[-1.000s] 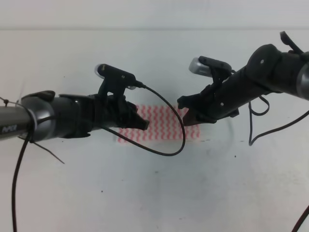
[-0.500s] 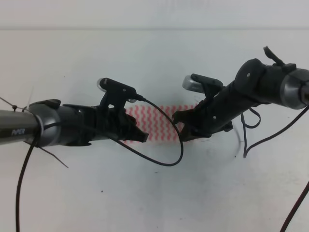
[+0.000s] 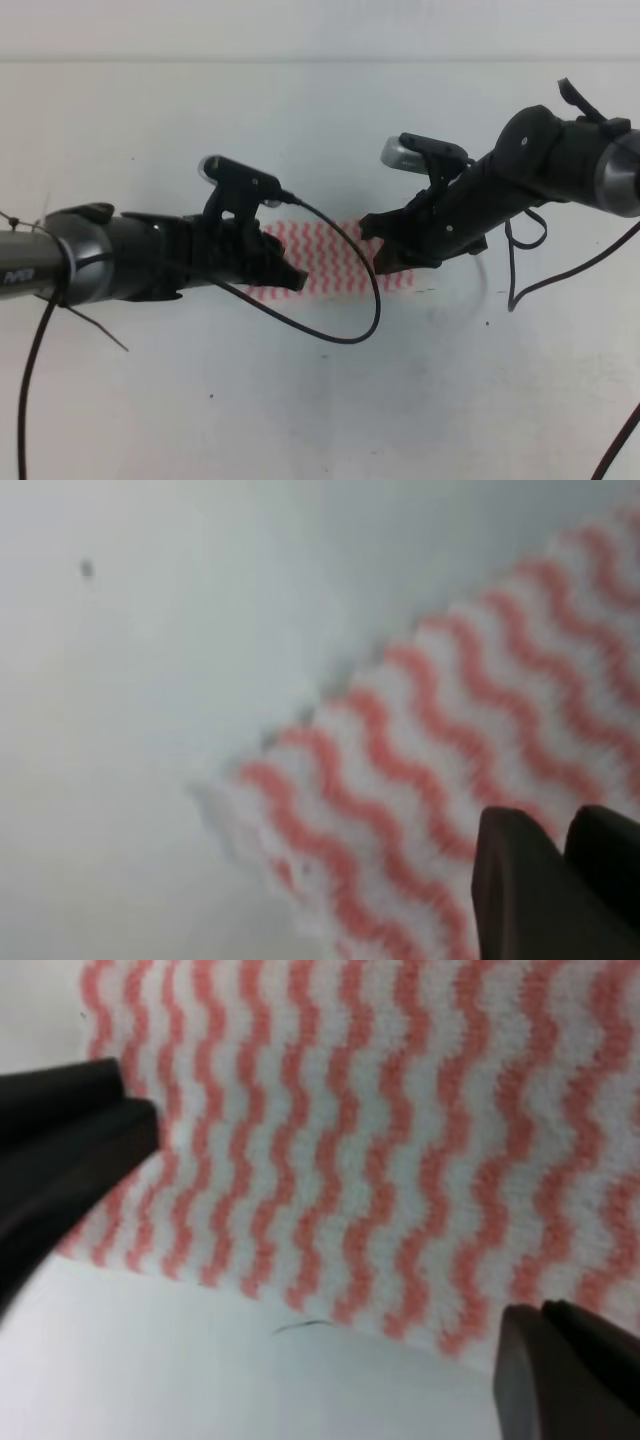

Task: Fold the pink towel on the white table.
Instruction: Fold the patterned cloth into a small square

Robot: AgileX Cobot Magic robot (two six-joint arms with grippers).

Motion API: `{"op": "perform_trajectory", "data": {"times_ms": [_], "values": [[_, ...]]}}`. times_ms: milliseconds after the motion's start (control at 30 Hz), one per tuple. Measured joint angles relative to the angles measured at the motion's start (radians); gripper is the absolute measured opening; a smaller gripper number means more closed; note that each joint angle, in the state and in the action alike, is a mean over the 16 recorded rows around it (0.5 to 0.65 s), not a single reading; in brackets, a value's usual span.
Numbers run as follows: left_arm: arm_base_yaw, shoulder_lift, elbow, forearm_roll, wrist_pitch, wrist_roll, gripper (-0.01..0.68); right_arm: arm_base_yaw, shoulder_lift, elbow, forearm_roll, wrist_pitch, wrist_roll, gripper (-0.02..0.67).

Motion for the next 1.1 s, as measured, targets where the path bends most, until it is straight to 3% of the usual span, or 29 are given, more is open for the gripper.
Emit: {"op": "perform_trajectory", "data": {"times_ms": [1100], "values": [[0.000, 0.029, 0.001, 0.000, 0.032, -0.004, 0.090, -0.027, 0.040, -0.002, -0.044, 0.026, 0.048, -0.018]]}}
